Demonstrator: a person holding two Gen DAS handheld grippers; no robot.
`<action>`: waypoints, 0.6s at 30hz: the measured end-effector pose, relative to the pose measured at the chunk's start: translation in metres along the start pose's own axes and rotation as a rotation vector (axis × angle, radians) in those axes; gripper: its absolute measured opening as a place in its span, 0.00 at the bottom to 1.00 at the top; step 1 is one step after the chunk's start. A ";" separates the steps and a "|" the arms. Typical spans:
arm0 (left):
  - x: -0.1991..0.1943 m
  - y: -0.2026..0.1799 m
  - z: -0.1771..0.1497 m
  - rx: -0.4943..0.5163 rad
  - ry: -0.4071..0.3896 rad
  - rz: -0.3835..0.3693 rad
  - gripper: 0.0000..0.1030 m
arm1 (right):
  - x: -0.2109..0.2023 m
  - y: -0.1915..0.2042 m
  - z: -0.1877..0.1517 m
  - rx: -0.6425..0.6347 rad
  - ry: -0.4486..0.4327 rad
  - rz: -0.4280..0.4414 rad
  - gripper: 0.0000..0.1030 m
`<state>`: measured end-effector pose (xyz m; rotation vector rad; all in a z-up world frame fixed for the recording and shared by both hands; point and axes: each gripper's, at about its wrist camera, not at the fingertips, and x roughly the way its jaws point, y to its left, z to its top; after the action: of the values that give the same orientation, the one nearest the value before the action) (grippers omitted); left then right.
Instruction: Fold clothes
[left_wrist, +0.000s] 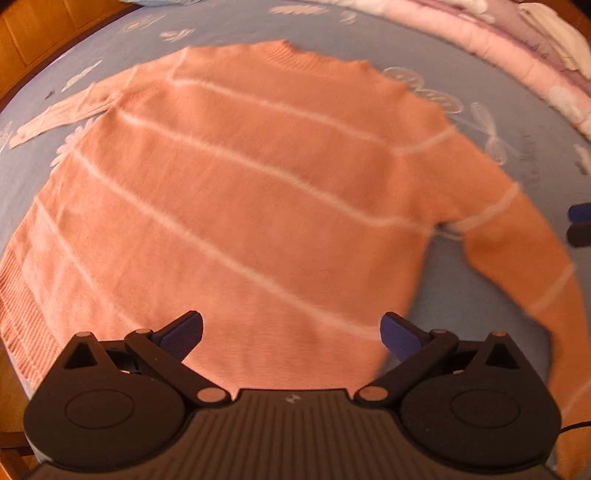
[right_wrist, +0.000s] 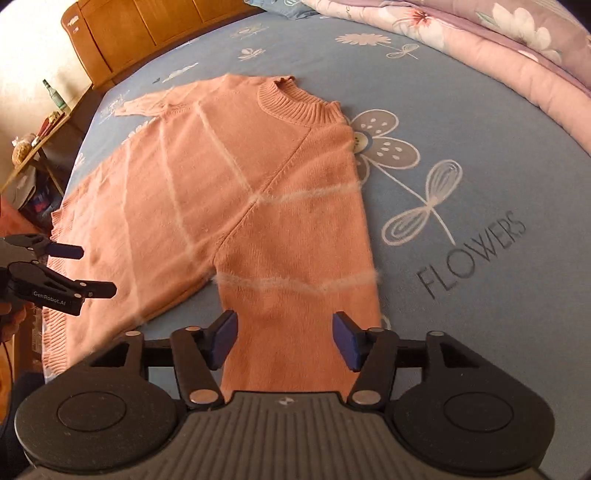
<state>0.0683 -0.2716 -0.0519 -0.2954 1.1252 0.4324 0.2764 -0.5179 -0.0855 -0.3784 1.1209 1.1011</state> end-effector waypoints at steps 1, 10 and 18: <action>-0.005 -0.019 0.003 0.014 -0.014 -0.038 0.99 | -0.009 -0.001 -0.012 -0.005 0.024 -0.005 0.61; 0.010 -0.209 -0.012 0.159 -0.045 -0.358 0.99 | -0.033 -0.034 -0.168 0.255 0.272 0.057 0.61; 0.023 -0.255 -0.042 0.219 0.028 -0.474 0.99 | -0.035 -0.050 -0.216 0.424 0.166 0.206 0.62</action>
<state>0.1642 -0.5097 -0.0866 -0.3633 1.0773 -0.1143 0.2048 -0.7154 -0.1630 -0.0199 1.5285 0.9881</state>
